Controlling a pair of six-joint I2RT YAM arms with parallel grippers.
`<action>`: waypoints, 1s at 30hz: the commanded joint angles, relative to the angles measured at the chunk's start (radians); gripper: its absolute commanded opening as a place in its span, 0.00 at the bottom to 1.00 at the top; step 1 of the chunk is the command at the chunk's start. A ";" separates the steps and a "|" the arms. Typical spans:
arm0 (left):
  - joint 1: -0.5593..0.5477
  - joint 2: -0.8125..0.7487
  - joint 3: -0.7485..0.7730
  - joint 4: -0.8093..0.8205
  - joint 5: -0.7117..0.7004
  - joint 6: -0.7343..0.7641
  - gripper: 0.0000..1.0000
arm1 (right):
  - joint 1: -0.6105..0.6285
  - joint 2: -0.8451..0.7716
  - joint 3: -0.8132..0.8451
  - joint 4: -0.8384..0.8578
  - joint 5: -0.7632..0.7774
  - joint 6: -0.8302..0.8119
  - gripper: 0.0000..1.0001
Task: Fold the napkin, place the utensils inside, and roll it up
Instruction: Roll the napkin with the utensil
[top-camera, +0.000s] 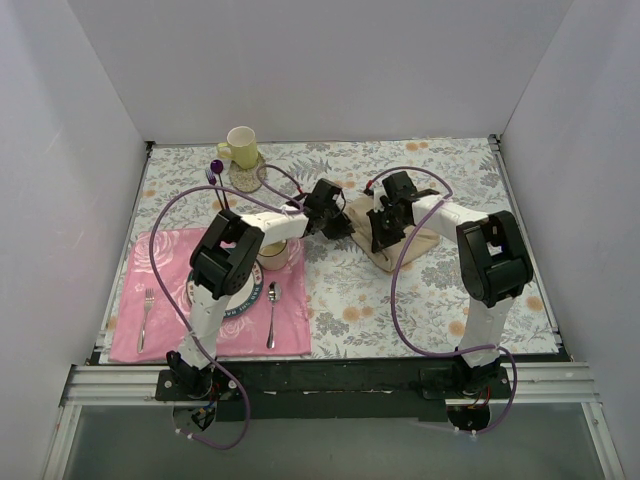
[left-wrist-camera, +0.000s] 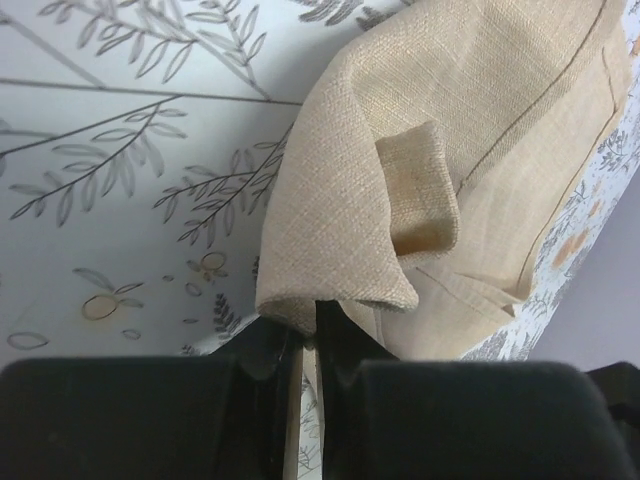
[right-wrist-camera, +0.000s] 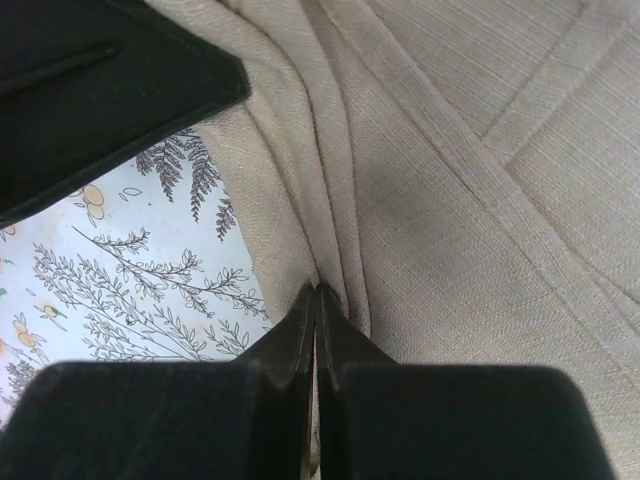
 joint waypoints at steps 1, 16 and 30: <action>-0.004 0.059 0.124 -0.186 0.019 0.063 0.00 | 0.039 0.075 -0.029 0.007 0.154 -0.077 0.05; -0.004 0.052 0.181 -0.338 0.101 0.059 0.00 | 0.129 -0.089 -0.065 0.116 0.162 -0.111 0.47; -0.004 0.029 0.158 -0.322 0.092 0.057 0.00 | 0.129 -0.126 -0.009 0.129 0.024 -0.015 0.54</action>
